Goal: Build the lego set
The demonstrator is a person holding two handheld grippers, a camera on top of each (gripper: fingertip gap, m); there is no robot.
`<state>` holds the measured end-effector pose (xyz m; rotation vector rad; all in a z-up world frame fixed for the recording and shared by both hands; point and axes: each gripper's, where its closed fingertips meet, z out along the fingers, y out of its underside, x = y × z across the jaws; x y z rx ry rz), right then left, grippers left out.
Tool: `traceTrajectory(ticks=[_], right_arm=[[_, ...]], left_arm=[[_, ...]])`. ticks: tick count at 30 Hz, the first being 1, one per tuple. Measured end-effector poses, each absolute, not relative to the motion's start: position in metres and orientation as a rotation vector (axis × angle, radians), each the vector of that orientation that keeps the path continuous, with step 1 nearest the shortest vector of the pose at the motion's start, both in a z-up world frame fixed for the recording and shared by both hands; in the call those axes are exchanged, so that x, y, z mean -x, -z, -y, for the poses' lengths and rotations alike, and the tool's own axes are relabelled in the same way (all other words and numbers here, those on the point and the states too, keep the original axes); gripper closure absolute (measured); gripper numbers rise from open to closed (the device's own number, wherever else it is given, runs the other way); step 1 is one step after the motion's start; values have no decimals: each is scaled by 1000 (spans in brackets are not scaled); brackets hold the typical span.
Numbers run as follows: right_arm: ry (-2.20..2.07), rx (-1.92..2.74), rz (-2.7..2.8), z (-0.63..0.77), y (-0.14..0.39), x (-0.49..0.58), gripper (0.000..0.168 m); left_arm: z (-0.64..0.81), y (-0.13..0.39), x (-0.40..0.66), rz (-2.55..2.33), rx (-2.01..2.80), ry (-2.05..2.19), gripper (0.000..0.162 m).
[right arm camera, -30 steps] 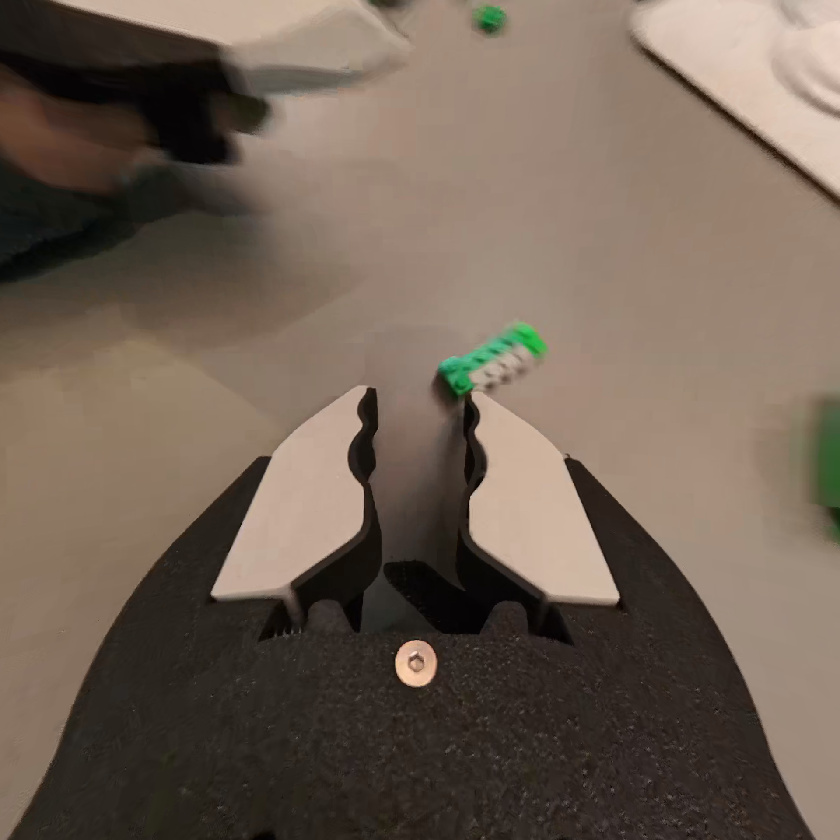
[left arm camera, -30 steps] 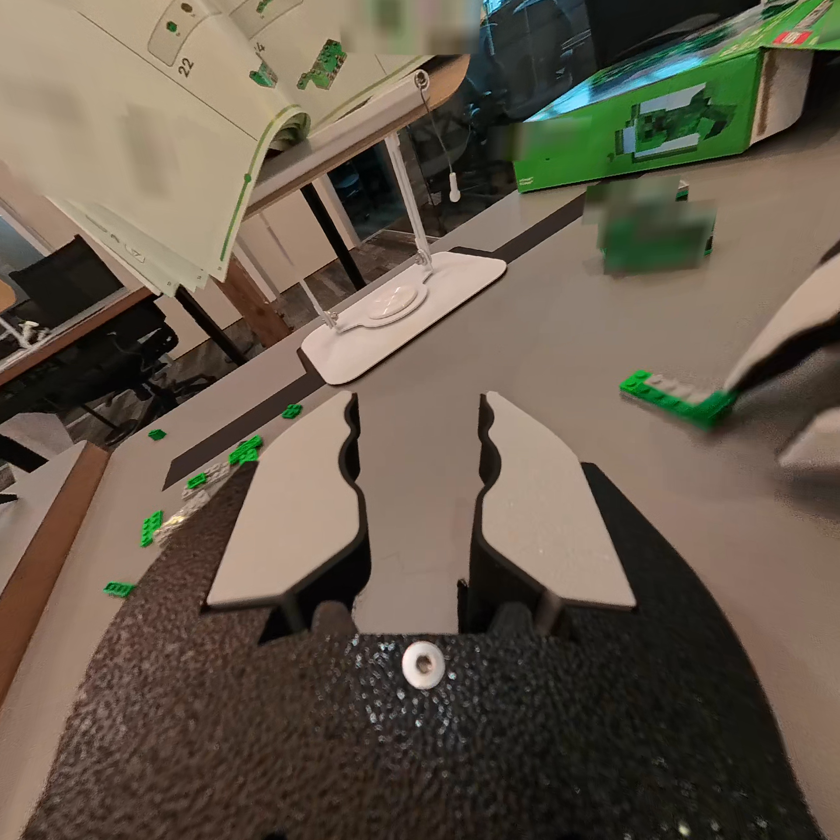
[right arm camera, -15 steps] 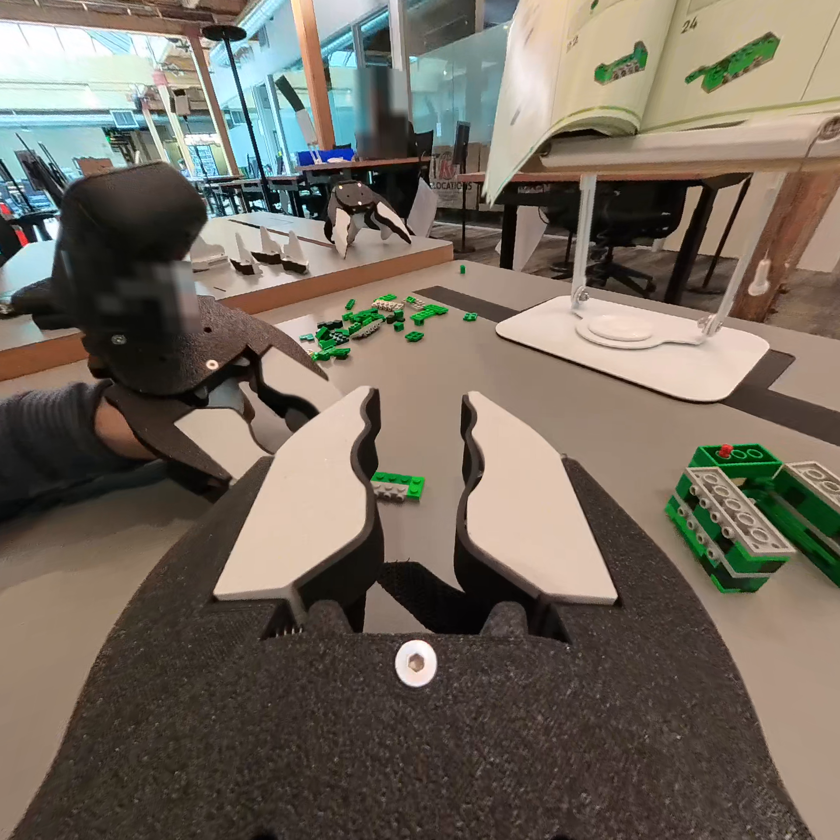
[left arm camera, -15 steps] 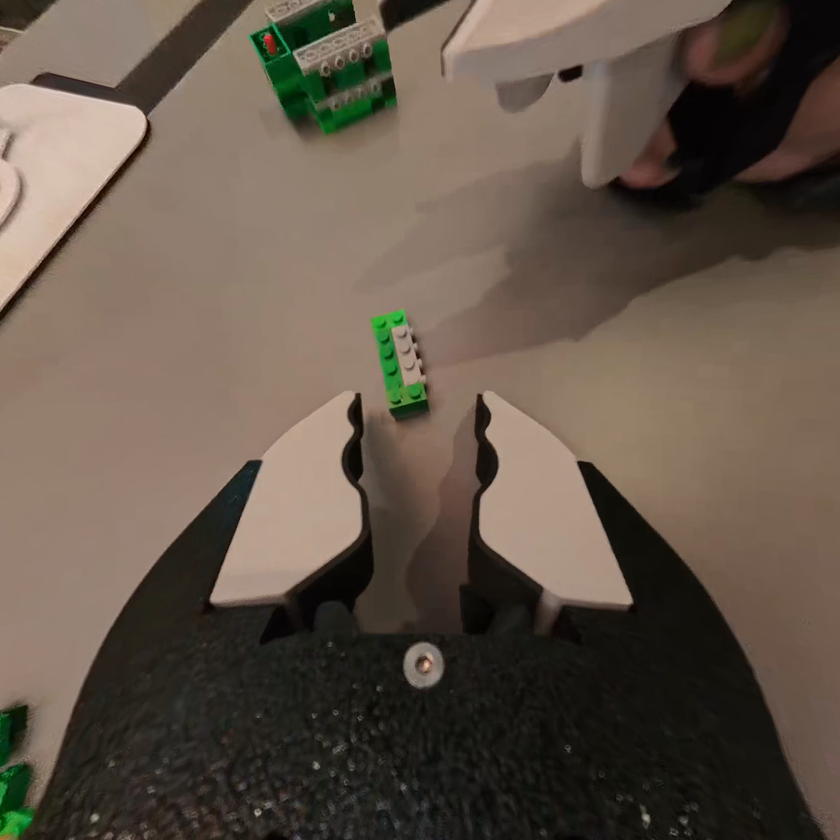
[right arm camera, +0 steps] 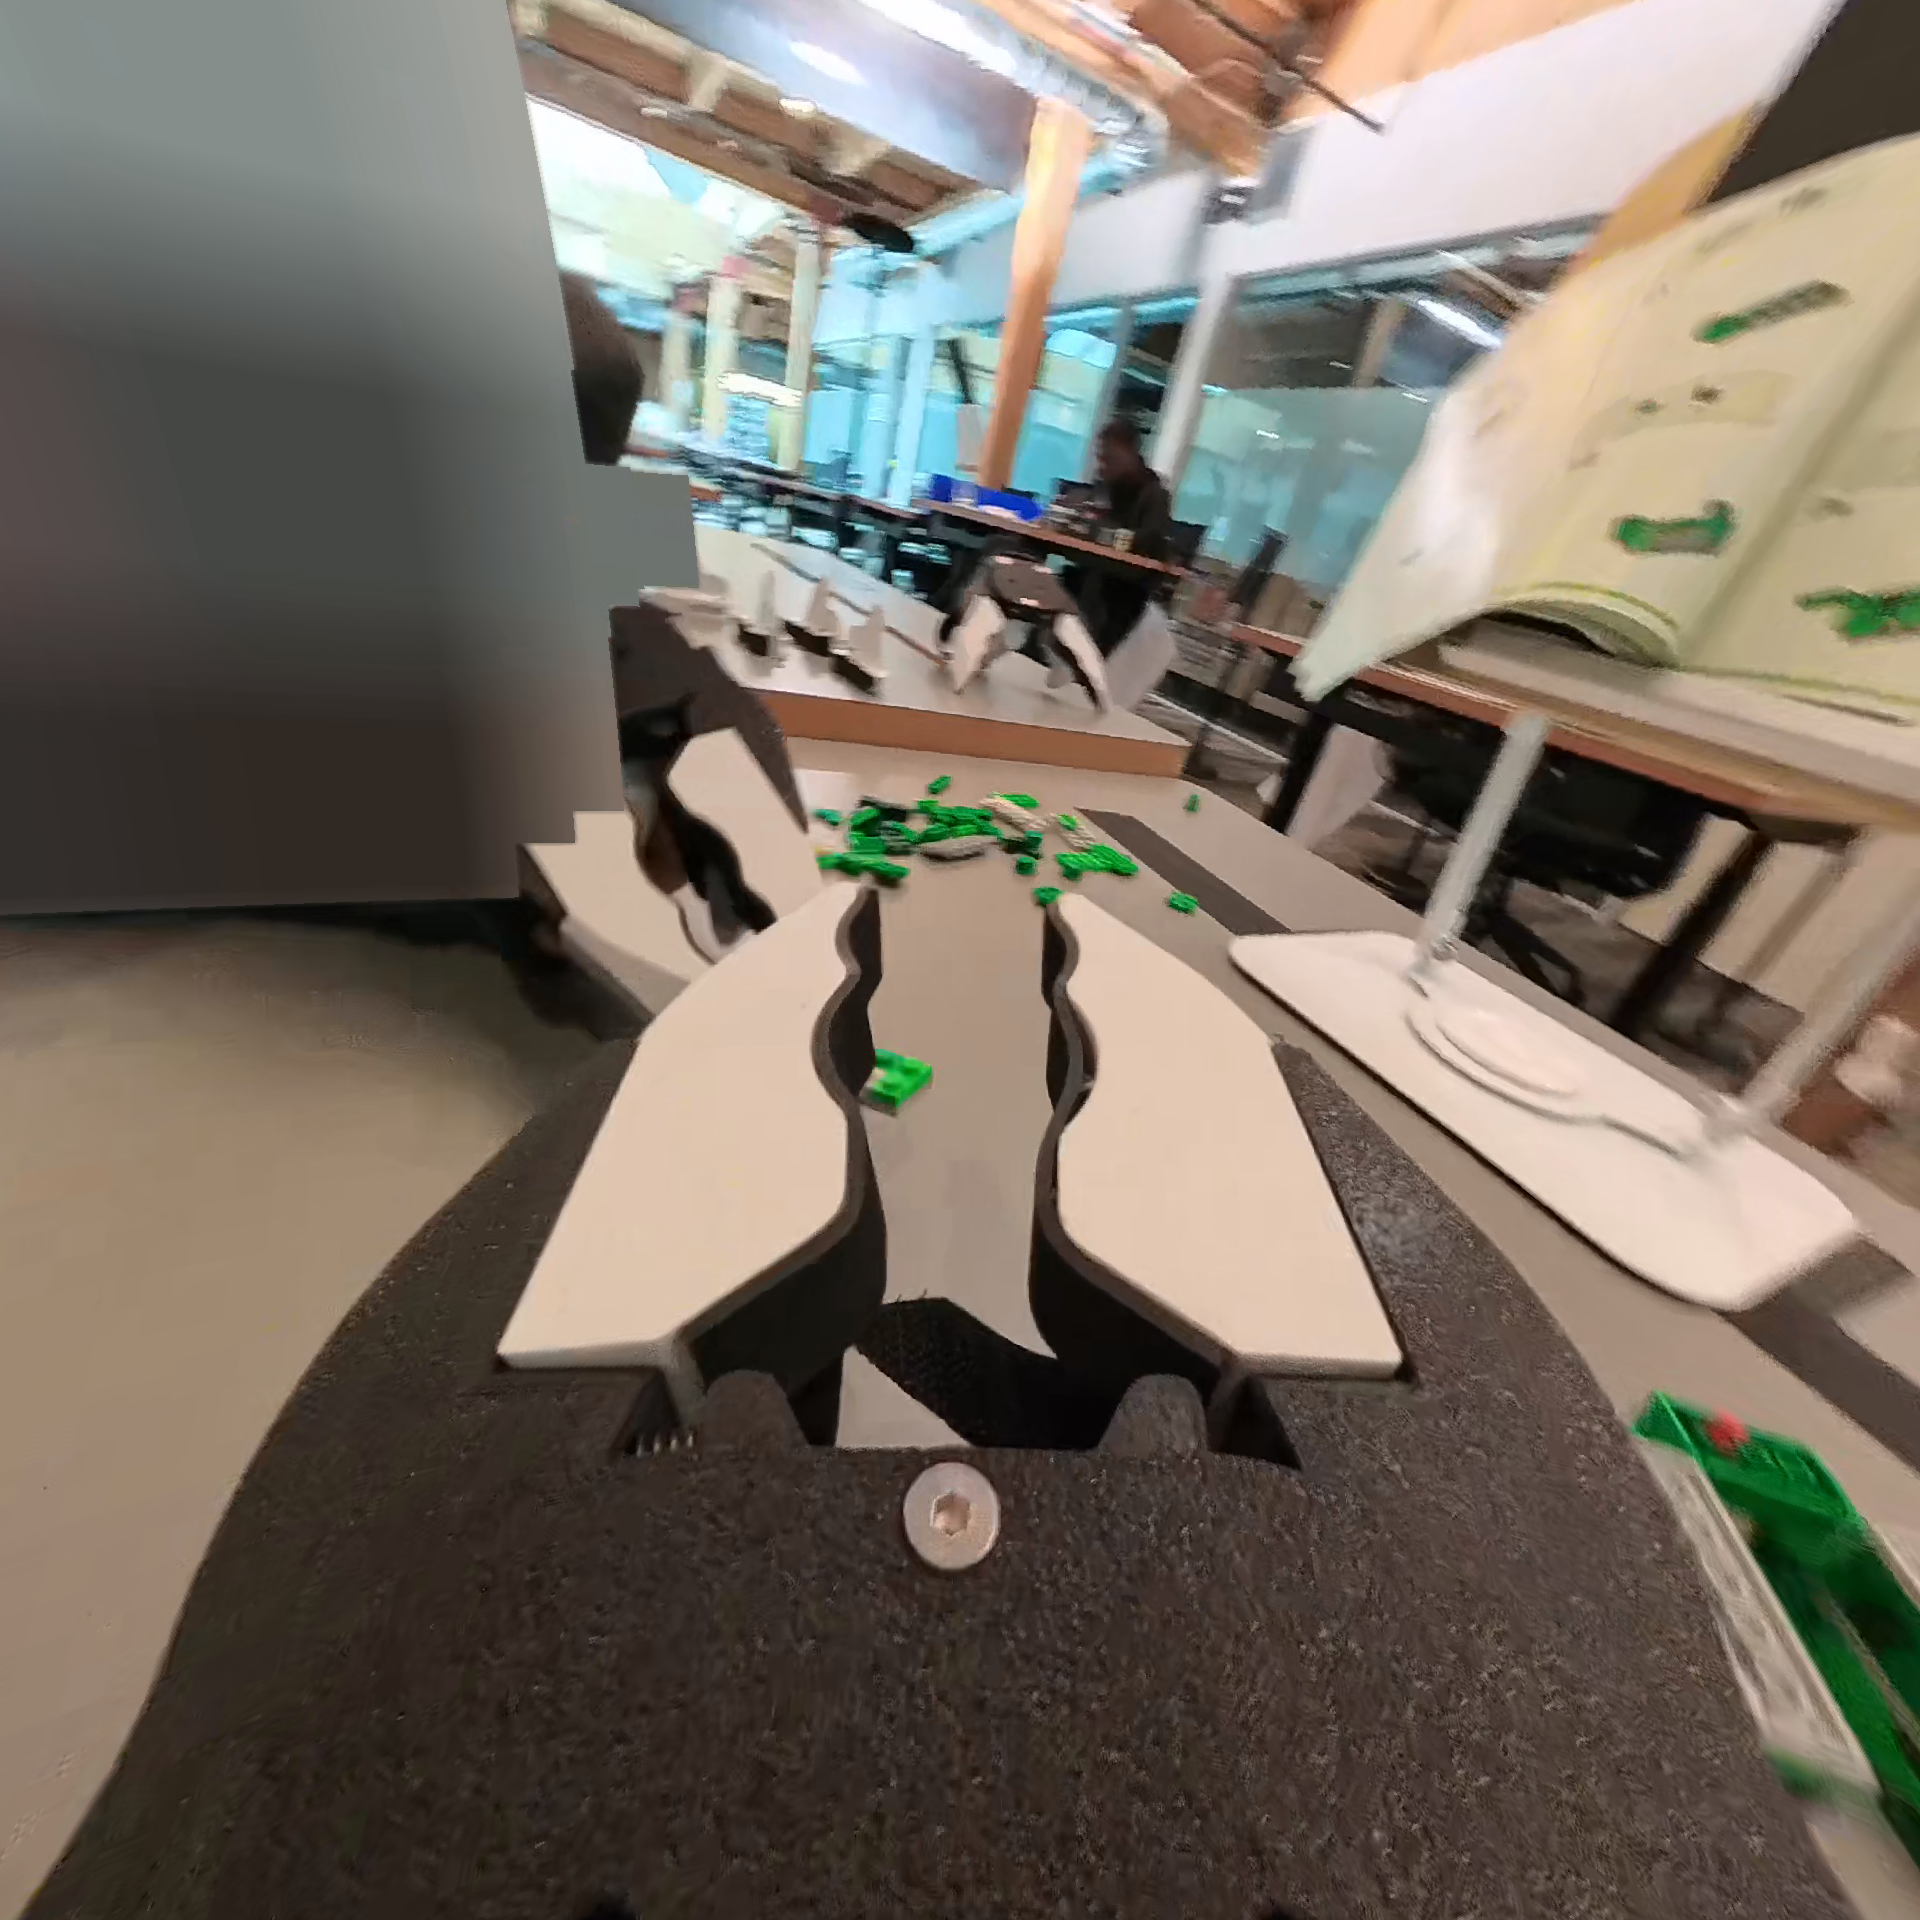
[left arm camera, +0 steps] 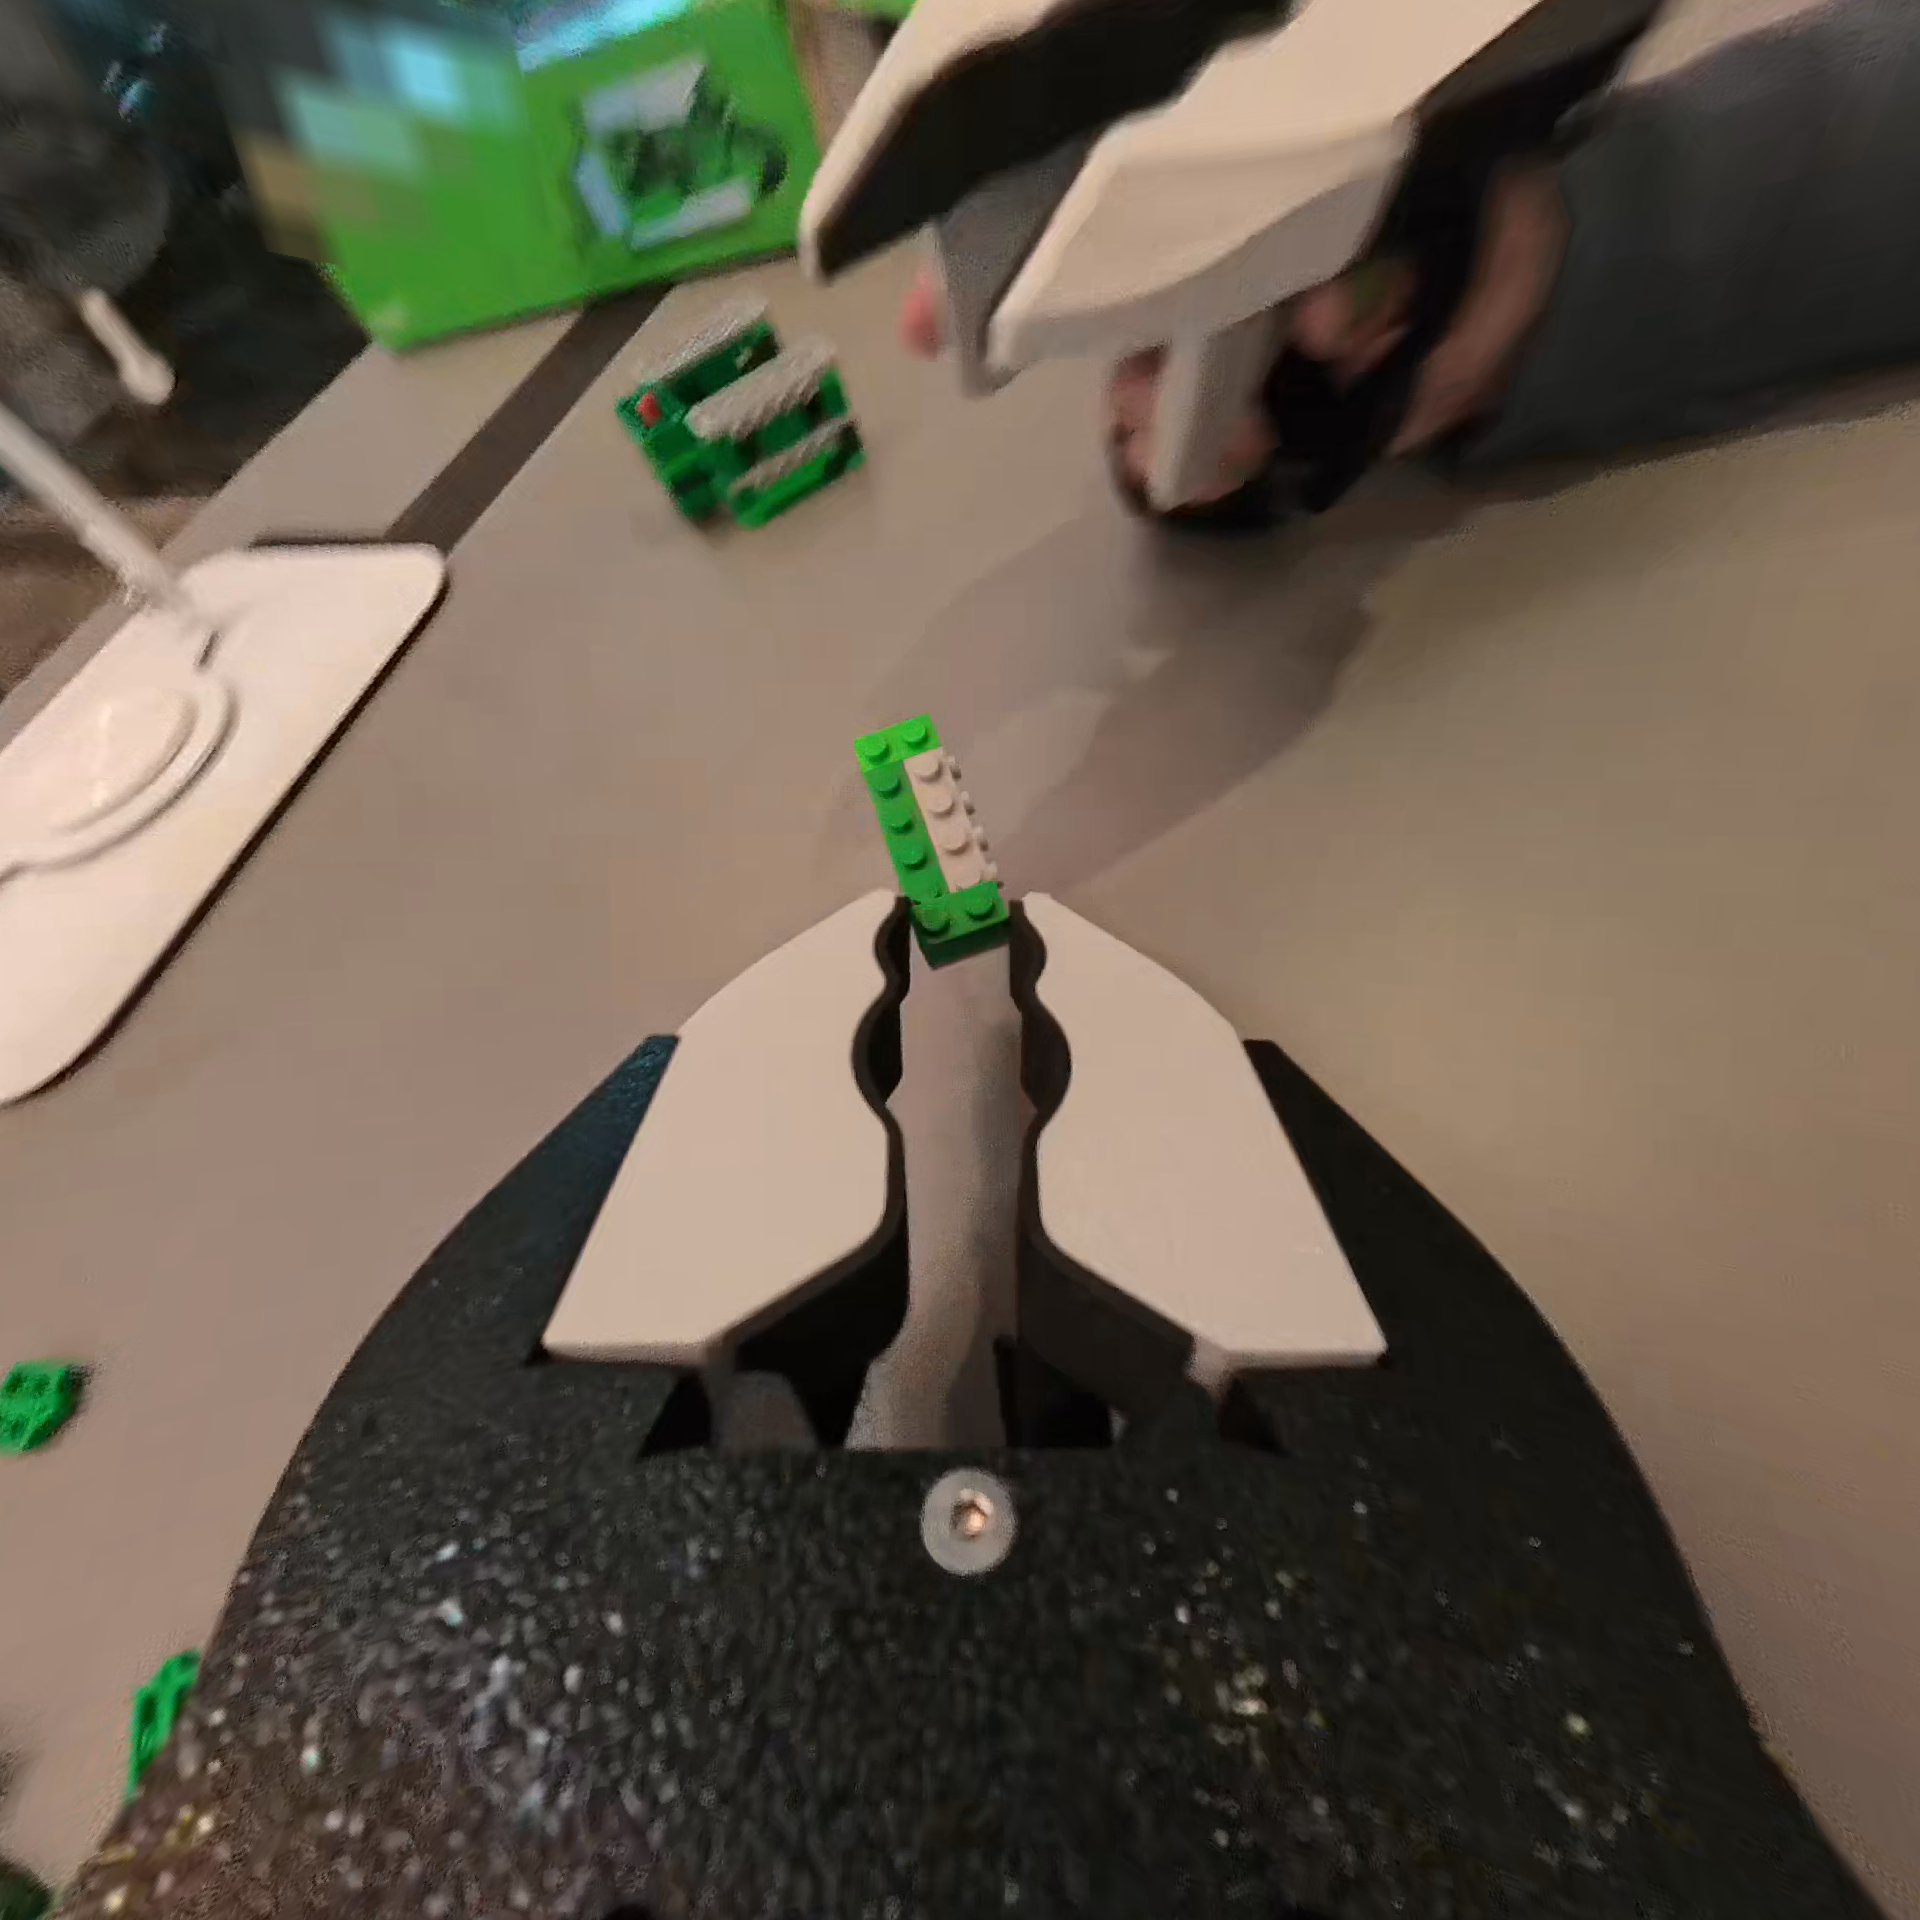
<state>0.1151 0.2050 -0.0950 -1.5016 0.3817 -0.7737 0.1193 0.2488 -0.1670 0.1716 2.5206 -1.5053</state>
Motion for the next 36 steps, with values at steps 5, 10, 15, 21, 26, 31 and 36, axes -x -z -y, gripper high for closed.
traceTrajectory(ticks=[5, 10, 15, 21, 26, 31, 36], right_arm=[[390, 1582, -211, -229, 103, -115, 141], [92, 1781, -151, -250, 127, -109, 133], [120, 1970, -99, -262, 151, -104, 136], [97, 2009, -75, -263, 156, -100, 146], [86, 2026, -69, -264, 159, -99, 147], [95, 1954, -149, -260, 150, -108, 149], [131, 1772, -206, -251, 127, -119, 149]], left_arm=[[-270, 155, -105, -2571, -306, 1693, 145], [-274, 153, -101, -2587, -336, 1739, 145], [-273, 156, -100, -2602, -354, 1706, 145], [-274, 157, -97, -2613, -384, 1708, 145], [-274, 157, -95, -2617, -399, 1708, 145], [-272, 152, -109, -2566, -253, 1725, 123], [-273, 145, -122, -2508, -119, 1774, 99]])
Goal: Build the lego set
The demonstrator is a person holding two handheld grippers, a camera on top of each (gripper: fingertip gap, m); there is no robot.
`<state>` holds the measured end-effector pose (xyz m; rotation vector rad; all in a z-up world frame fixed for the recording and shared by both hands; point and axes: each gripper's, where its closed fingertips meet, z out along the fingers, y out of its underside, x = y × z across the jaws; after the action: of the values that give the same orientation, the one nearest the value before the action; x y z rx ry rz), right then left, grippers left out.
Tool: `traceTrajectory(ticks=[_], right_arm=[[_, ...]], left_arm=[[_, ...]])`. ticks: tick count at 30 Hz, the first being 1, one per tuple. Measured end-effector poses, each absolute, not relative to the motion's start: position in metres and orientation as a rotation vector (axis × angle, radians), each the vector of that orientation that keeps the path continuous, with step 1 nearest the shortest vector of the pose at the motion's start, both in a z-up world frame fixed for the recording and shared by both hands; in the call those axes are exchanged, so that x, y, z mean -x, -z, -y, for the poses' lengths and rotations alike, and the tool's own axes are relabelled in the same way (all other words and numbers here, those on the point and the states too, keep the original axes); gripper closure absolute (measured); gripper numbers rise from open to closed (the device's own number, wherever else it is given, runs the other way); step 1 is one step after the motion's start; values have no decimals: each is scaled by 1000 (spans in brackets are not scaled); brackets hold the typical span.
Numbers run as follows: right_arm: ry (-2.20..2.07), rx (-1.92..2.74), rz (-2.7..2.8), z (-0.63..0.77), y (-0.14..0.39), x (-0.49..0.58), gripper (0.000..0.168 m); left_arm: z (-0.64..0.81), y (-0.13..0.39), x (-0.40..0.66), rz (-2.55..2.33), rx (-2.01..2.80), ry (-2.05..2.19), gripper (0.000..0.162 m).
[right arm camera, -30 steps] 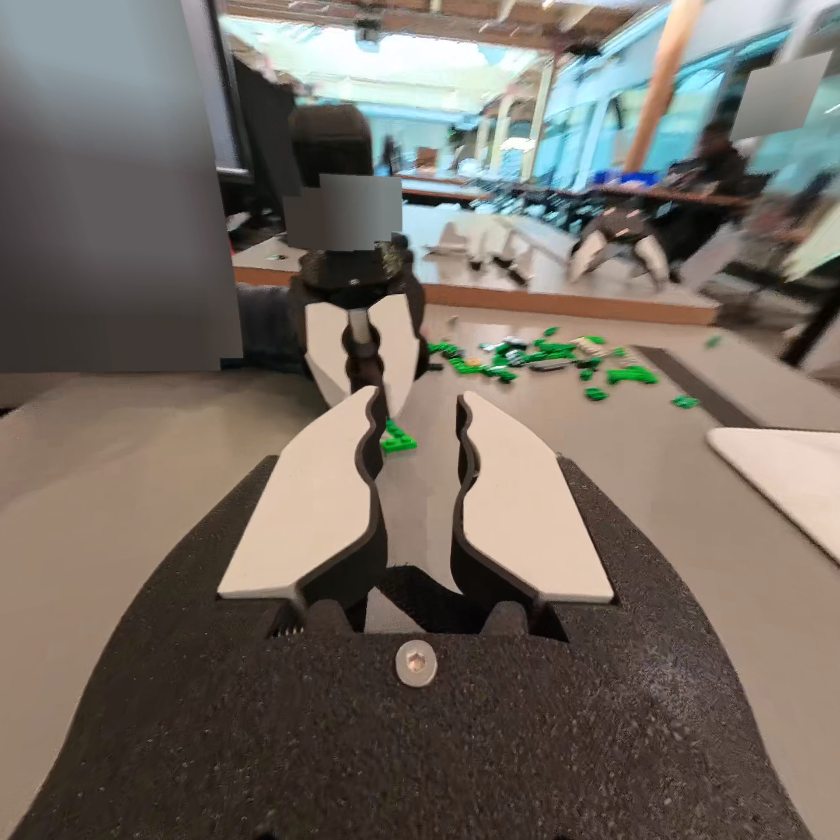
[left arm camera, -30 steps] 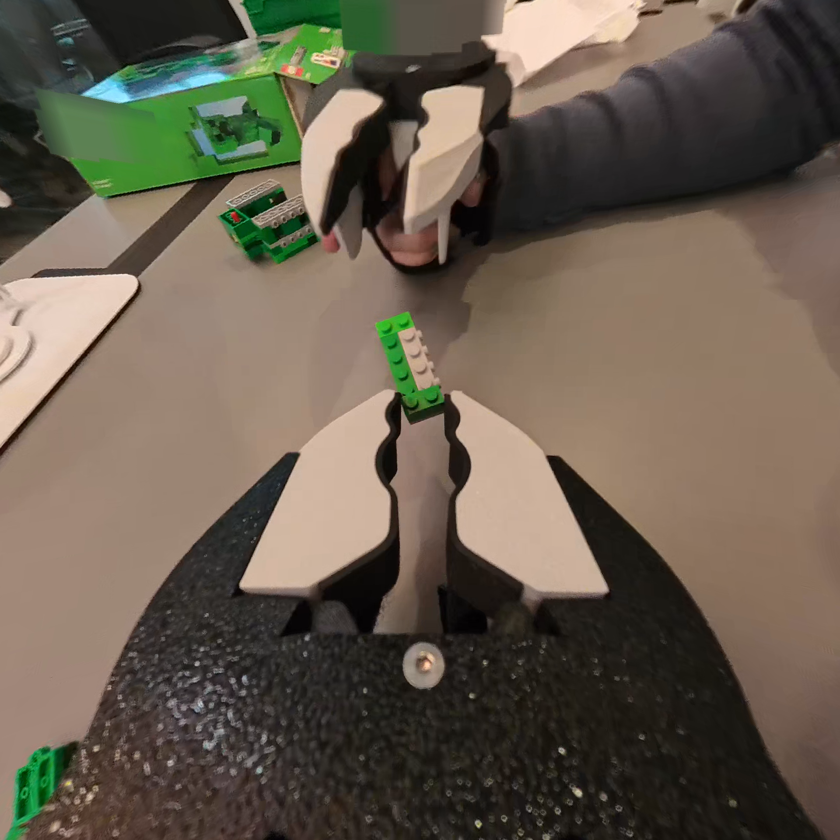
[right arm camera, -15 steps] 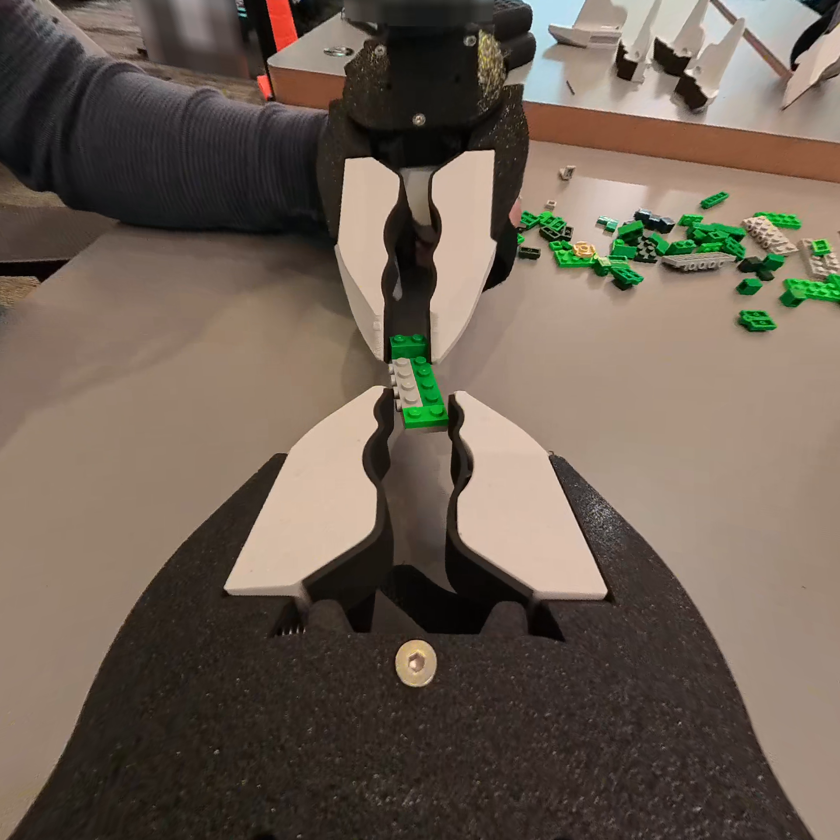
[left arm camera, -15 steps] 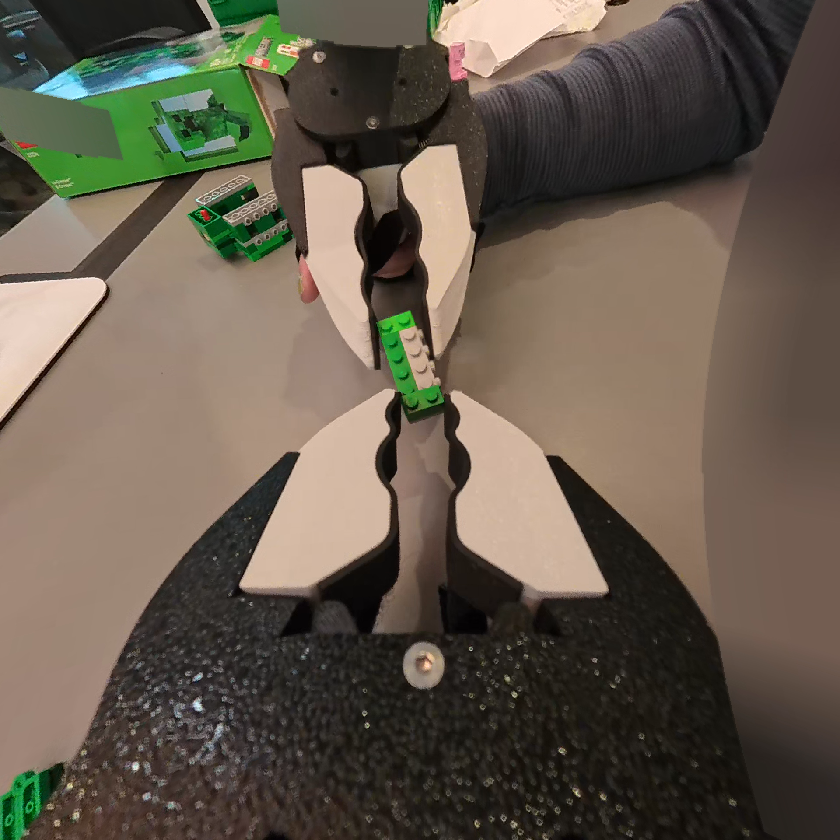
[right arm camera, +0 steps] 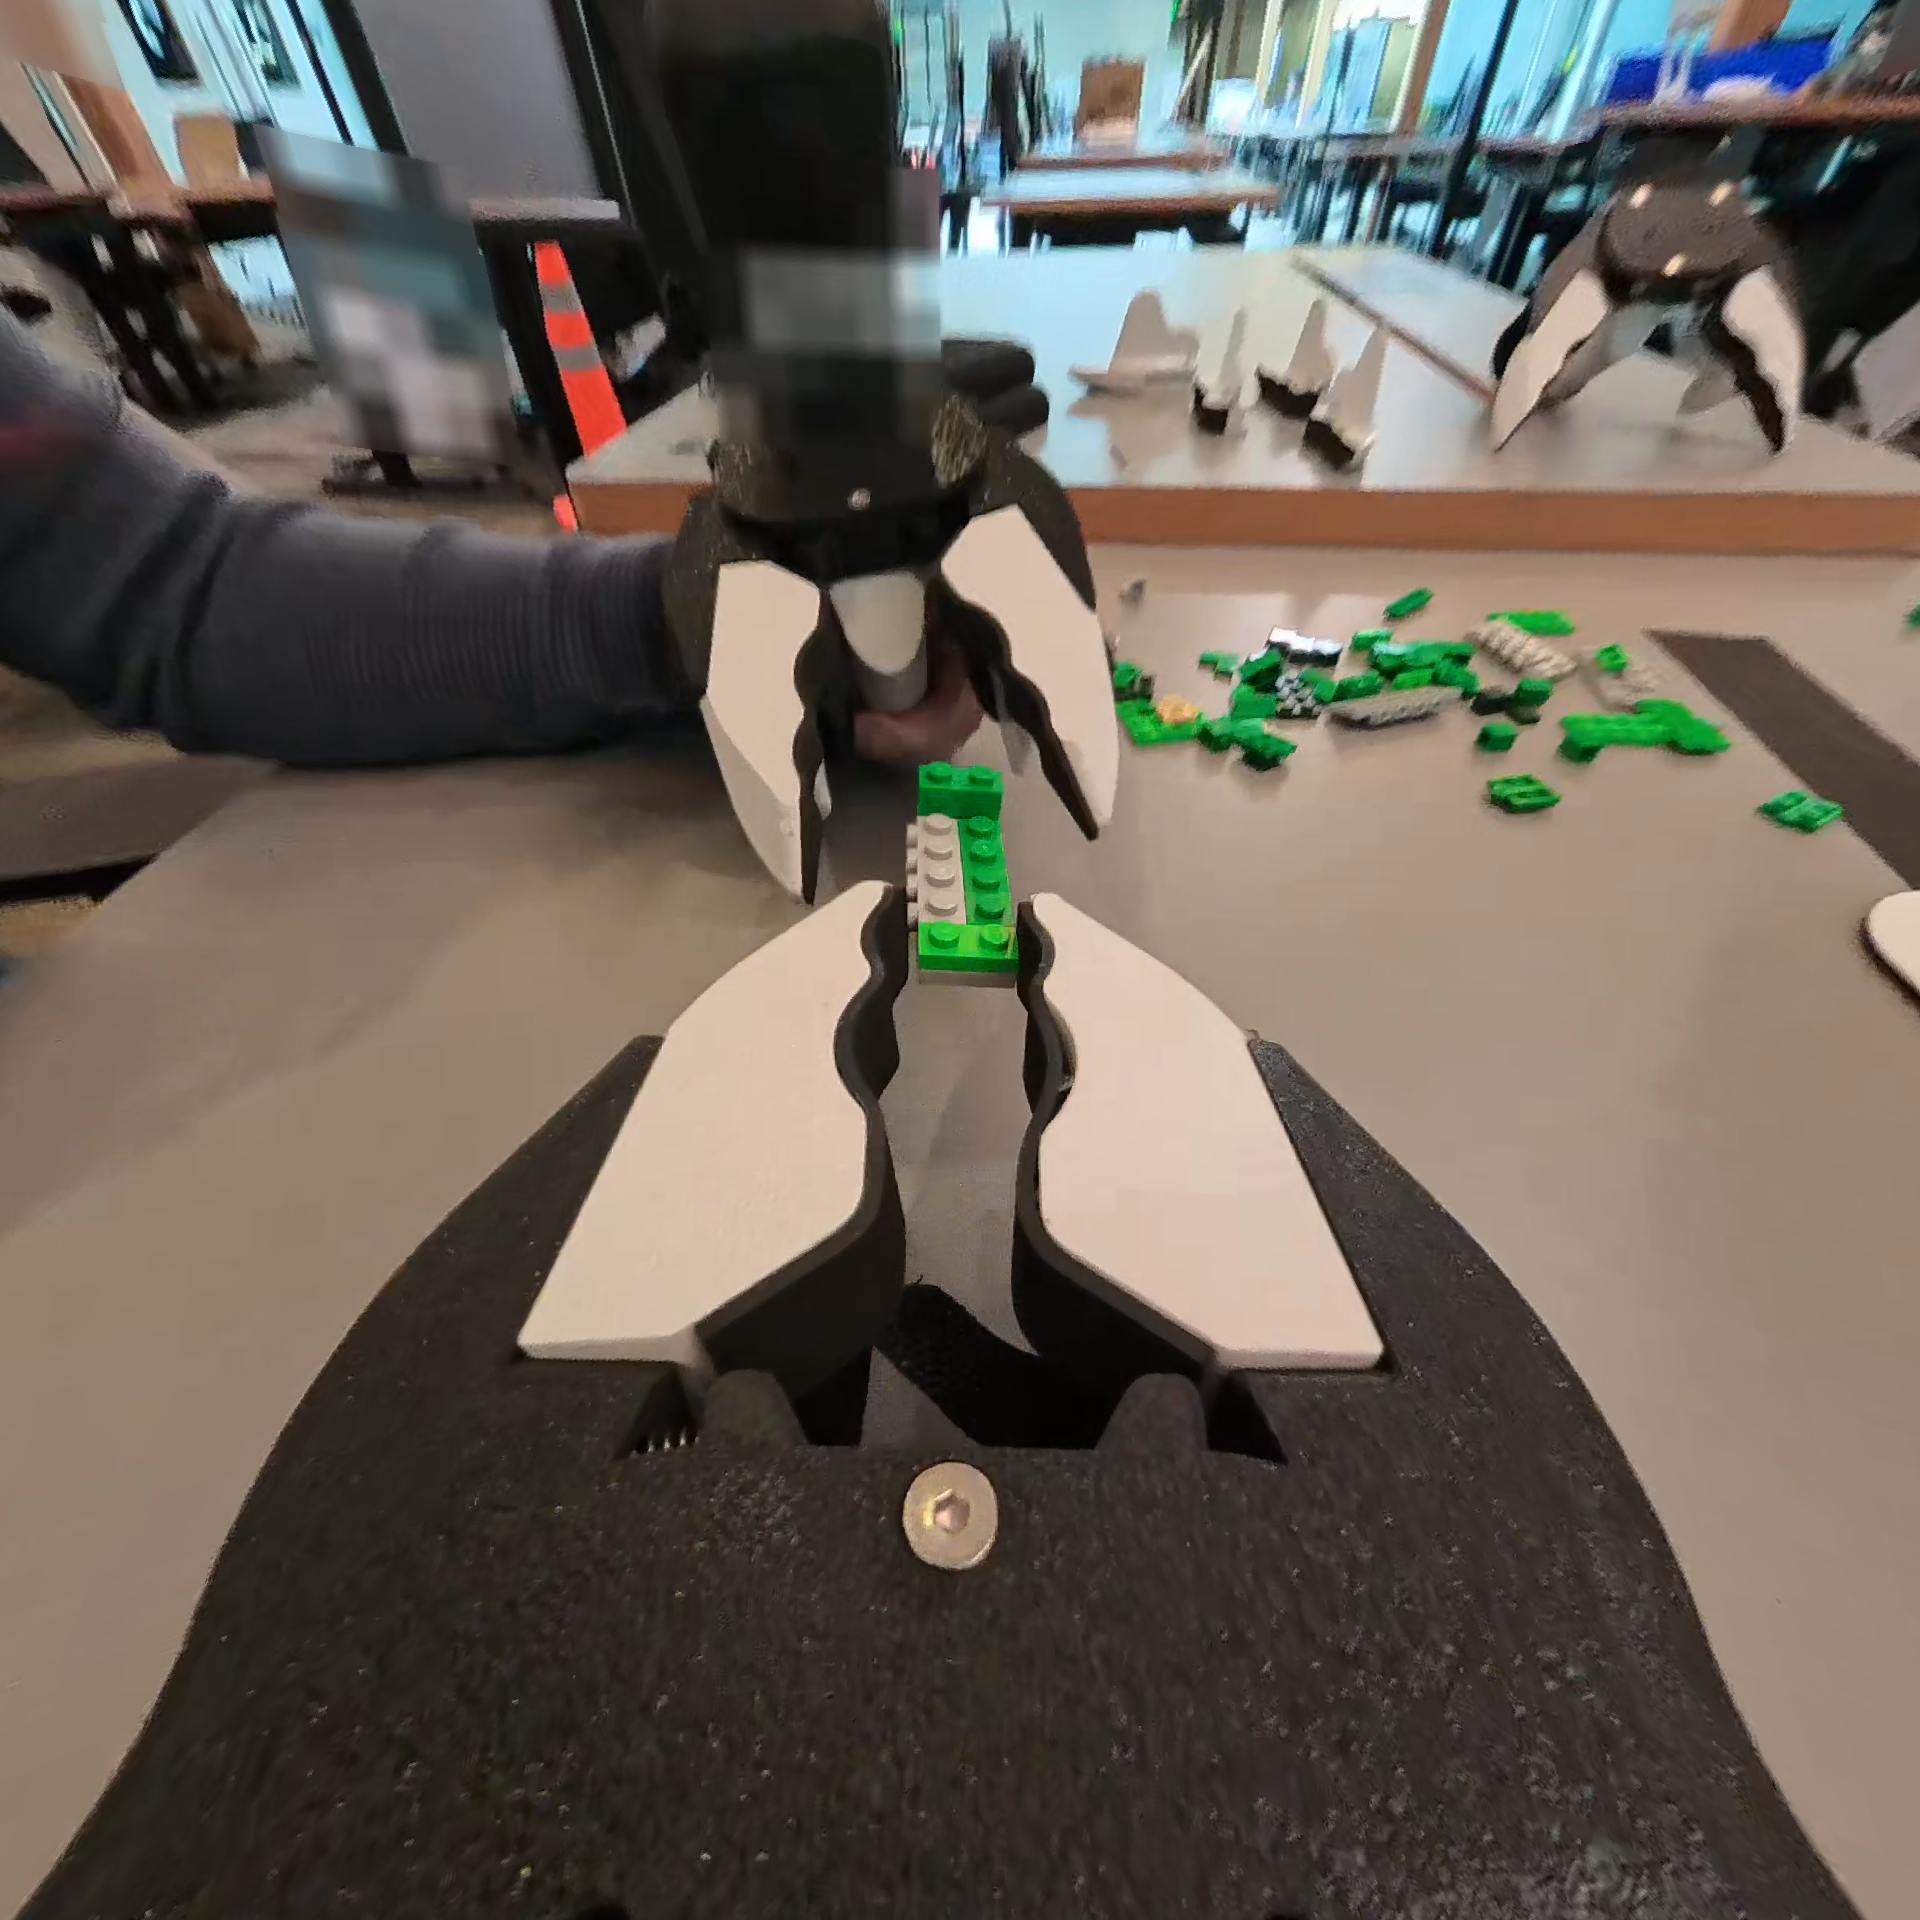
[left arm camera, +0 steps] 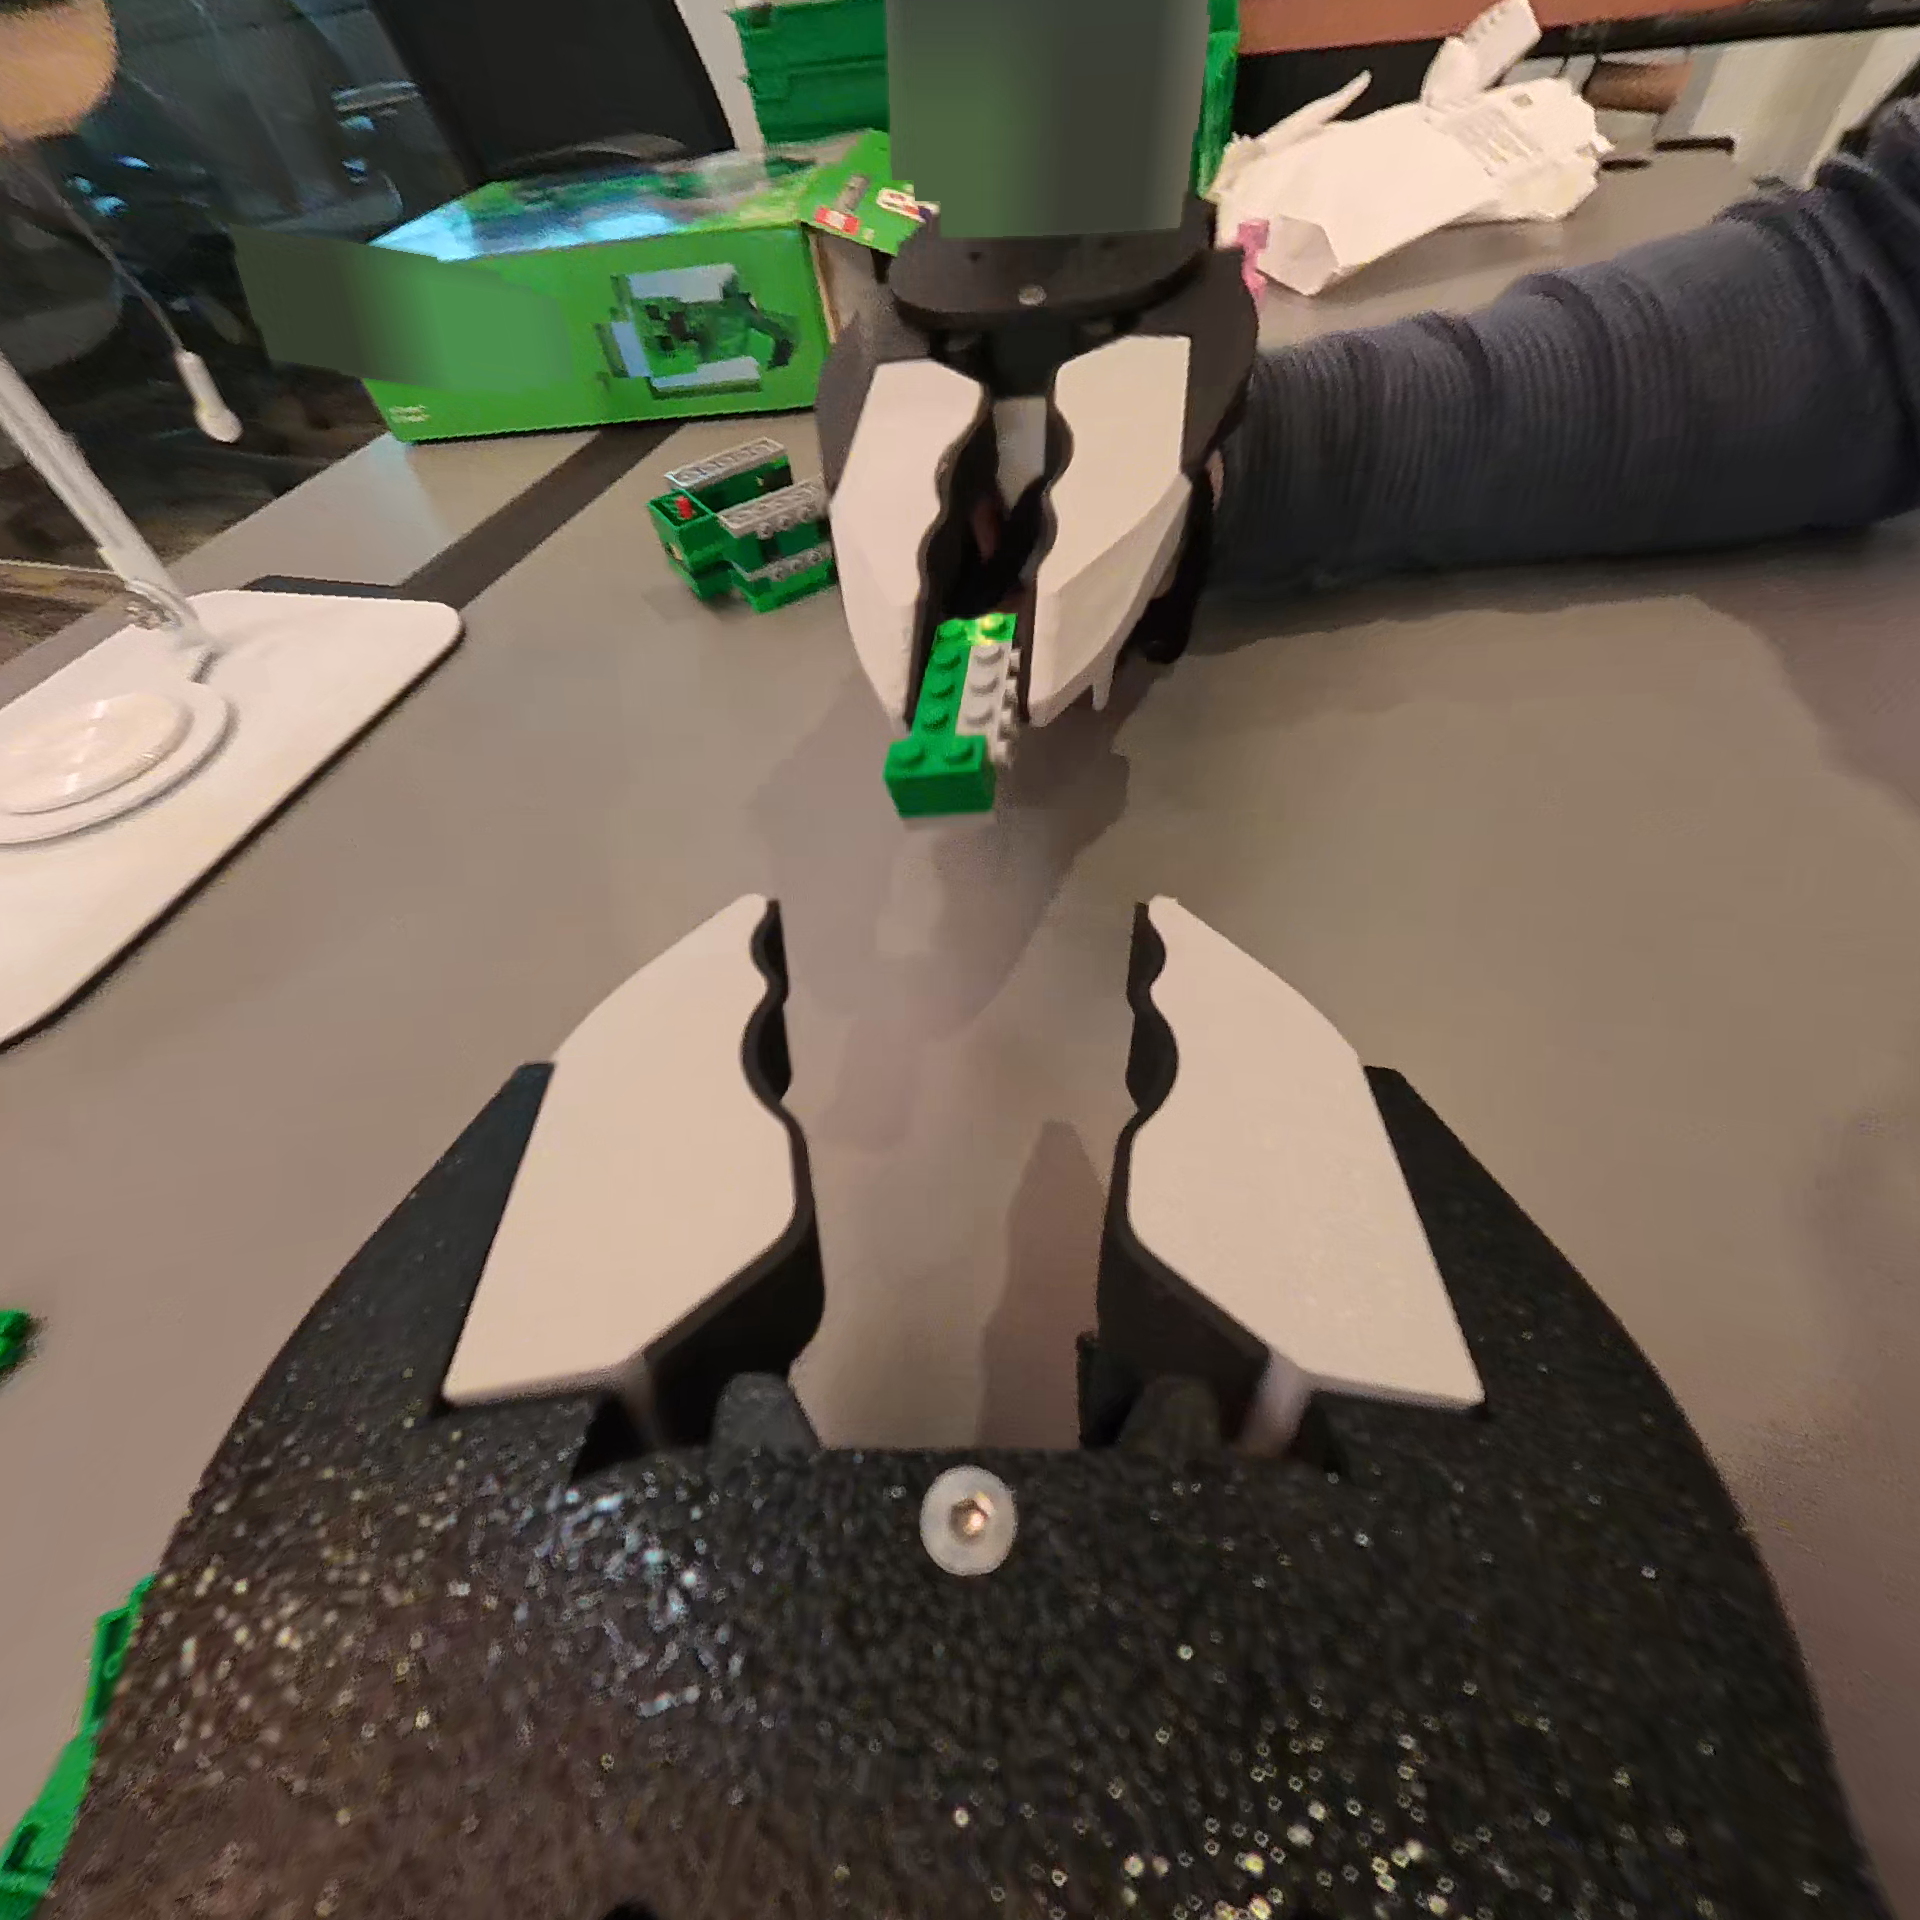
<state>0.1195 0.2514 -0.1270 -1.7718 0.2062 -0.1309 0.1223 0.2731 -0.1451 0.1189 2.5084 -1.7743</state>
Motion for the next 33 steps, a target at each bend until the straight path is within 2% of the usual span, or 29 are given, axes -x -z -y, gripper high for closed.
traceTrajectory(ticks=[3, 12, 25, 33], right_arm=[[152, 1663, -225, -245, 114, -125, 149], [183, 1499, -219, -231, 94, -130, 149], [87, 1468, -118, -235, 84, -109, 150], [54, 1515, -93, -241, 92, -103, 150]], left_arm=[[-273, 137, -128, -2427, -67, 1825, 97], [-255, 105, -141, -2095, 129, 2004, 105], [-244, 83, -118, -1993, 181, 2330, 131], [-241, 86, -103, -2106, 89, 2398, 140]])
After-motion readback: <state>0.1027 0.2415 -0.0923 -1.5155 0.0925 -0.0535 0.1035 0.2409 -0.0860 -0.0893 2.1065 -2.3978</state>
